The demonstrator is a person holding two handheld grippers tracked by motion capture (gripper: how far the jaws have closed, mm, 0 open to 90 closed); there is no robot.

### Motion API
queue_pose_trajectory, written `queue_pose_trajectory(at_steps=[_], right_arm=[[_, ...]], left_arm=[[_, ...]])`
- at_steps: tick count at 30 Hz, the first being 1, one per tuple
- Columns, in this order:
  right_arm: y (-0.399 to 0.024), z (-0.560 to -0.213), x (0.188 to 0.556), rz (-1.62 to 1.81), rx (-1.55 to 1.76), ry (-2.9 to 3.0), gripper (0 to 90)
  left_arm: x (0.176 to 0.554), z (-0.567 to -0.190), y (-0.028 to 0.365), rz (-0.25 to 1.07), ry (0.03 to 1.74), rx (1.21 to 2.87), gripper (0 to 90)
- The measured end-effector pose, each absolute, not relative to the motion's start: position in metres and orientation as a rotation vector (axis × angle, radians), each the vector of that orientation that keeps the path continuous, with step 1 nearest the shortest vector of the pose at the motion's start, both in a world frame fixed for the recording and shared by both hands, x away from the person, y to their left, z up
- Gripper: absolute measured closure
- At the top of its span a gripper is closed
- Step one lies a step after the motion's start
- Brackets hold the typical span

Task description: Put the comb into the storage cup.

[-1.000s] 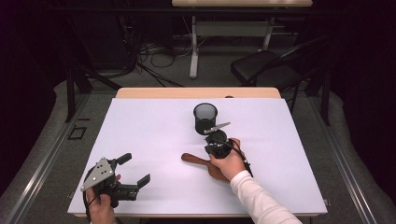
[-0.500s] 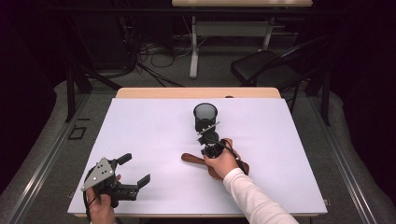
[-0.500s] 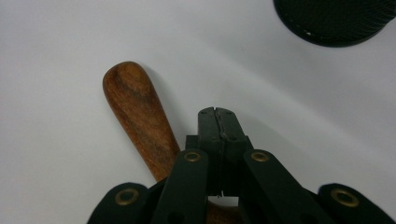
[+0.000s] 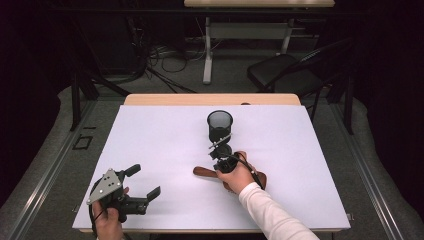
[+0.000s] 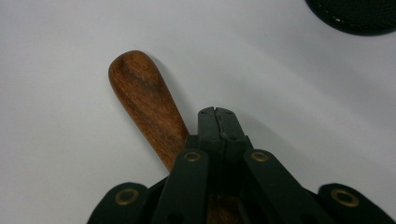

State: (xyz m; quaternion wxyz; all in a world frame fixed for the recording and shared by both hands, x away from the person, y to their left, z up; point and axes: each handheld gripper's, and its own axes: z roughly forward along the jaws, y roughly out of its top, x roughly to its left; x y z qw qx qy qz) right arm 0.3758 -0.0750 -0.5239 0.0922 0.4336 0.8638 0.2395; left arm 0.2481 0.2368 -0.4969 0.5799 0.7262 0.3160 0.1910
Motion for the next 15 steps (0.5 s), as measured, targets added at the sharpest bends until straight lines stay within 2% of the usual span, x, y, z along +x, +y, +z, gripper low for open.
queue_pose_trajectory(at_steps=[15], right_arm=[[-0.078,-0.529,0.346,0.722,1.214,2.614,90.0]], left_arm=[[0.248,-0.497,0.236,0.449,0.737,1.702,0.3]])
